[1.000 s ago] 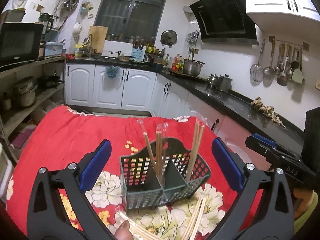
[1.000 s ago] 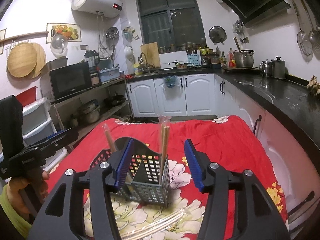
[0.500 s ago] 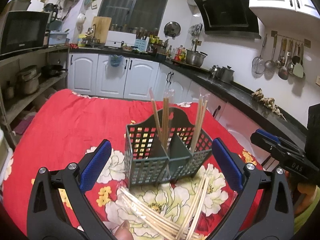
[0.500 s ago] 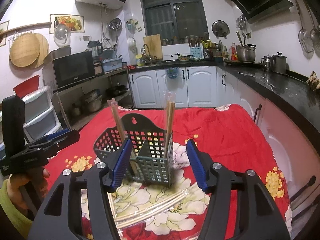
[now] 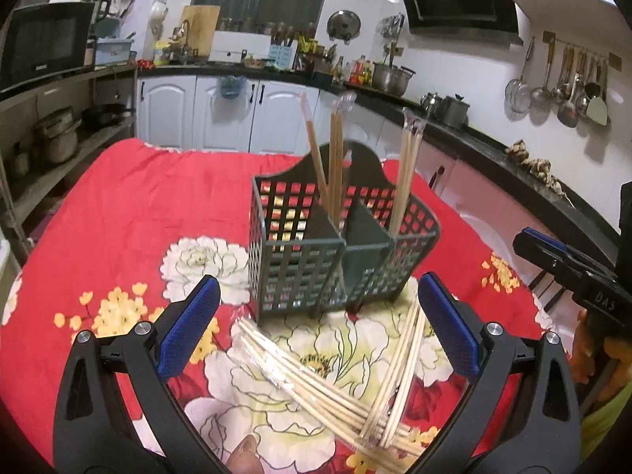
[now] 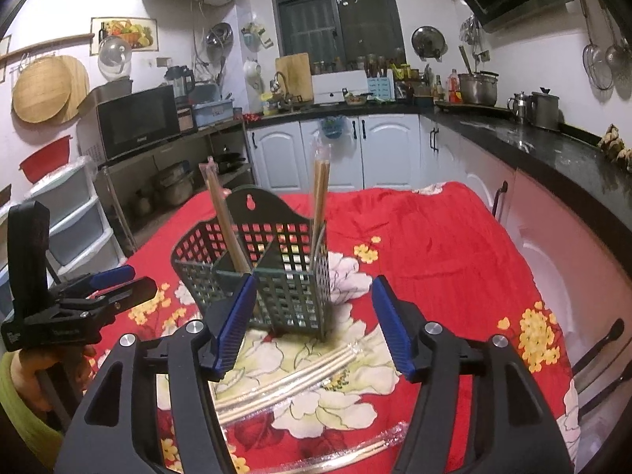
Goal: Organize utensils
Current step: 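Withdraw both open tools from the caddy toward the chopstick pile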
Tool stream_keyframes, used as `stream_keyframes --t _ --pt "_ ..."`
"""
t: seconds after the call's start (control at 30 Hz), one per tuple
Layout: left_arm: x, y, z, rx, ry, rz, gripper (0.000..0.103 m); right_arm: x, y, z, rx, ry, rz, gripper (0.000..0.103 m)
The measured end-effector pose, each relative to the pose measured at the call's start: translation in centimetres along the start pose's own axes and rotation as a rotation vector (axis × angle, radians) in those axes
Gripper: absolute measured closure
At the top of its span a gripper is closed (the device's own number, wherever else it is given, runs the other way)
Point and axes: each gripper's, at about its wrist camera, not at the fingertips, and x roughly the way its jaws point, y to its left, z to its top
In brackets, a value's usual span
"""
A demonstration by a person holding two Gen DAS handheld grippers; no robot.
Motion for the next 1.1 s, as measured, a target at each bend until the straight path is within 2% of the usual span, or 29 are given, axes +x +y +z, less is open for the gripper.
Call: stream_keyframes --t 0.37,0.73,1.1 --pt "1.6 -0.1 -2.0 0.005 0.077 0.012 0.011 1.5 -0.3 -2.3 -0.002 0.080 0.003 0.042" --pt "2.3 1.4 -3.9 -0.002 0.143 0.043 0.011 3.8 -1.0 -4.7 -0.013 0.186 -0.022 0.040" --pt "3.1 2.1 -5.0 -0.018 0.187 0.043 0.011 5.1 -1.1 -5.6 -0.020 0.238 -0.027 0.040"
